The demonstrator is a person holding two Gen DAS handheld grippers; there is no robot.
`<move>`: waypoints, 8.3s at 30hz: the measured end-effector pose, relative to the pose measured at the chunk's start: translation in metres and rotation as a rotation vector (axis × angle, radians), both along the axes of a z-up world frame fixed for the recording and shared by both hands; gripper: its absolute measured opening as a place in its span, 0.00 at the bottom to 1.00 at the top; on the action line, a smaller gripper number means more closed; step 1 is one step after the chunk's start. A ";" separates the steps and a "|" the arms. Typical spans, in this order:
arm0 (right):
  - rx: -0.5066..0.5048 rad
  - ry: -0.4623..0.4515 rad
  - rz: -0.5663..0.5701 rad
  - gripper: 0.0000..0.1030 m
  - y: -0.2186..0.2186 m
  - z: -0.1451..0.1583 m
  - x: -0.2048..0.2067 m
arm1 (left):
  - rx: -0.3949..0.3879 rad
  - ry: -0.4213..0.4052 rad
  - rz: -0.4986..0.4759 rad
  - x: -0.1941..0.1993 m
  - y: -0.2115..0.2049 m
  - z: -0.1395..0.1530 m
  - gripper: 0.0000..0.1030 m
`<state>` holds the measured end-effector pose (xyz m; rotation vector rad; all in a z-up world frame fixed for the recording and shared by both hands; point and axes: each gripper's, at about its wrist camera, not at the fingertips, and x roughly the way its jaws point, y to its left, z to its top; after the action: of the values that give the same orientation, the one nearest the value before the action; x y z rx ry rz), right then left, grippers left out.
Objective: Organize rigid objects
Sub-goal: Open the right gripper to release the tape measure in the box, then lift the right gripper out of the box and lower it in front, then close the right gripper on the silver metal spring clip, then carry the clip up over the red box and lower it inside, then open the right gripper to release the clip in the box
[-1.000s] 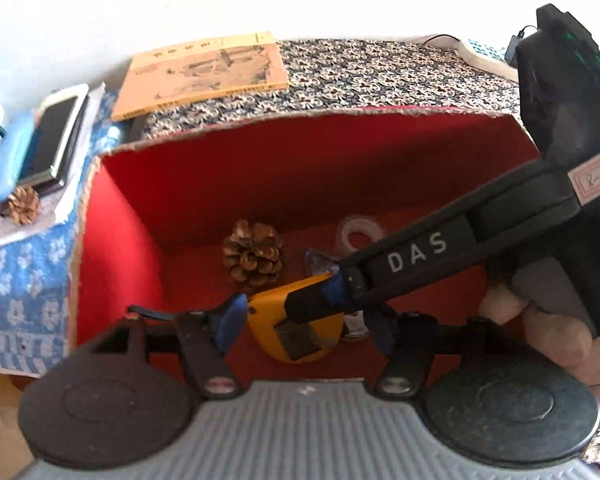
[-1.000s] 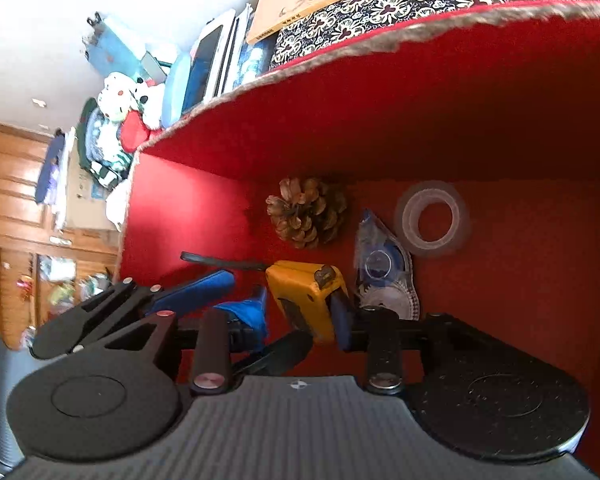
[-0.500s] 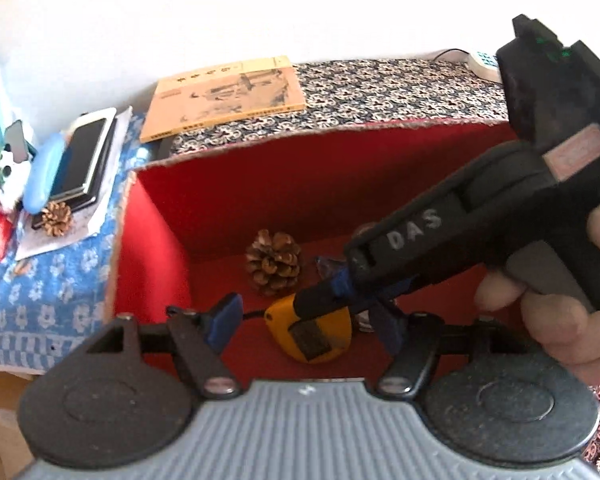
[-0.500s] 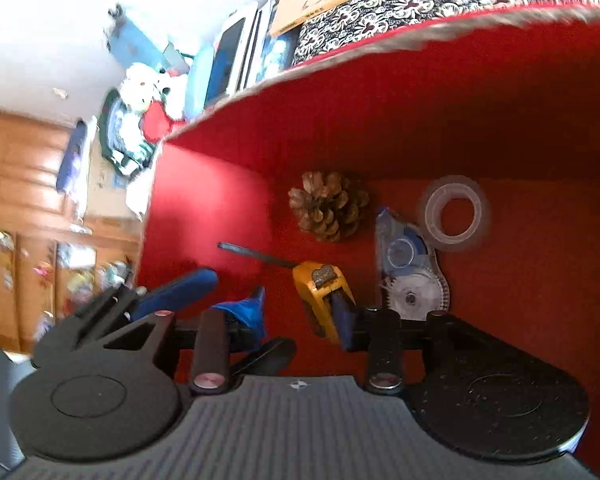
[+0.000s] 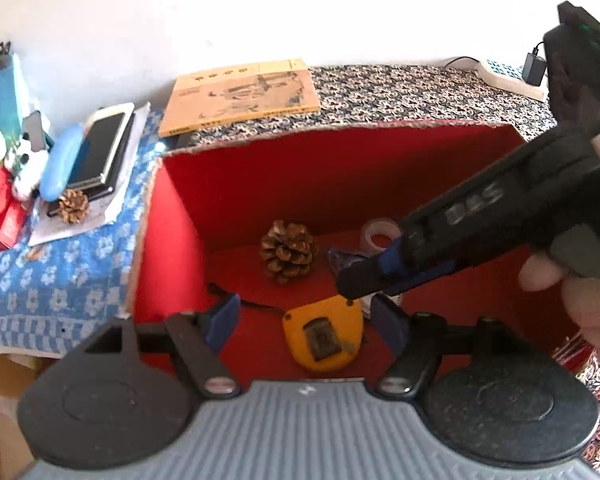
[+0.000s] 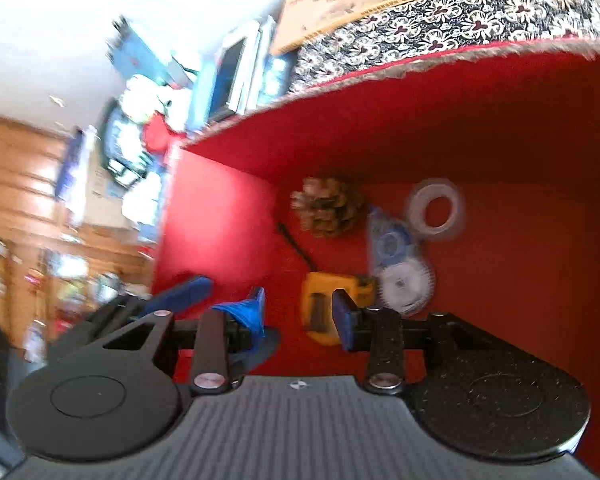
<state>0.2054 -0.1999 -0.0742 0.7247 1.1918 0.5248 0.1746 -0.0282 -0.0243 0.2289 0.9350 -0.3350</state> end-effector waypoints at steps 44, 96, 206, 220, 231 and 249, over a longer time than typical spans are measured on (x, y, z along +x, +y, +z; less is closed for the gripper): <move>-0.305 -0.417 -0.228 0.21 -0.009 0.065 -0.164 | 0.065 -0.115 0.181 -0.105 -0.009 0.048 0.73; -0.342 -0.213 -0.161 0.21 0.058 0.014 -0.173 | 0.061 0.070 0.138 -0.117 0.042 -0.016 0.73; -0.083 -0.172 0.054 0.09 0.048 0.005 0.002 | -0.027 0.042 -0.029 0.005 0.005 -0.012 0.21; -0.040 -0.182 -0.013 0.11 0.039 0.000 0.001 | -0.004 0.063 0.016 0.011 0.007 -0.023 0.21; -0.059 -0.190 -0.121 0.12 0.032 0.000 -0.004 | 0.022 0.046 0.032 0.014 0.000 -0.024 0.46; -0.067 -0.188 -0.245 0.13 0.023 -0.002 -0.009 | 0.053 0.020 0.035 0.016 -0.003 -0.024 0.60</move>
<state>0.1968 -0.1772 -0.0760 0.7355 0.9260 0.3388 0.1907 -0.0314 -0.0479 0.2580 0.9673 -0.2805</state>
